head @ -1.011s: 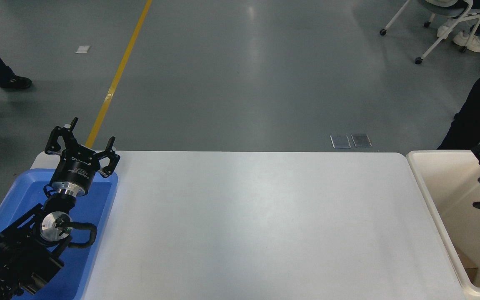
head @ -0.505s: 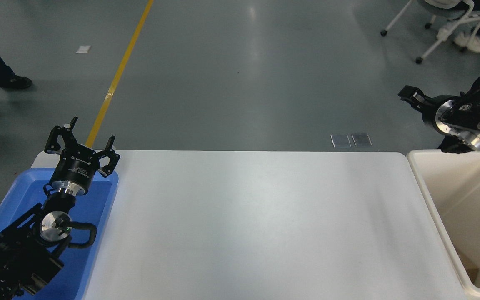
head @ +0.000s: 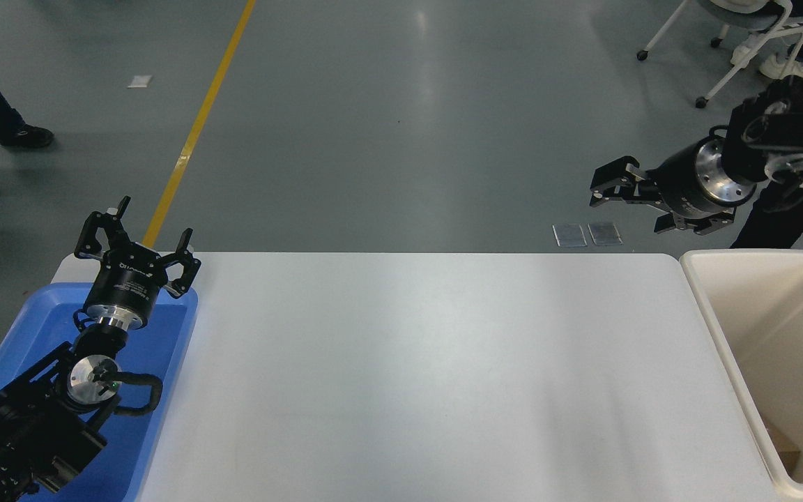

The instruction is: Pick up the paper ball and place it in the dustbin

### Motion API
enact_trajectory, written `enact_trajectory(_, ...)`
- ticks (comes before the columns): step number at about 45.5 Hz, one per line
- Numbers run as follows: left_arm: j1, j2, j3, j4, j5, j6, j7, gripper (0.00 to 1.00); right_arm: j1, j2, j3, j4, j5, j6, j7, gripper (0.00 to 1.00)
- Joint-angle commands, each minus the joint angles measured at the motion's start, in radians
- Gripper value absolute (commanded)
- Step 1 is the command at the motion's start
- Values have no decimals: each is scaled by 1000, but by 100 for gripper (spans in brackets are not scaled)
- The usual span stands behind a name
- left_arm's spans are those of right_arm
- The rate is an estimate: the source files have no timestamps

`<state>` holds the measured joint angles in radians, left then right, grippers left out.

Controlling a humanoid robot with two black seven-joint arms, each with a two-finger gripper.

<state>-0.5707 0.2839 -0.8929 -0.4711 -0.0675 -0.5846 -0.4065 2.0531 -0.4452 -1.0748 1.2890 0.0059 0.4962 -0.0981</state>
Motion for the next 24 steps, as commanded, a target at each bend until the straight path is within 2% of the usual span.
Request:
enact_trajectory(1, 0, 0, 0, -1, 0, 0, 0, 99, 168, 10, -54, 160, -3, 139, 0, 100)
enact_trajectory(24, 0, 0, 0, 0, 0, 2, 0, 99, 237, 68, -94, 188, -17, 180, -5, 100)
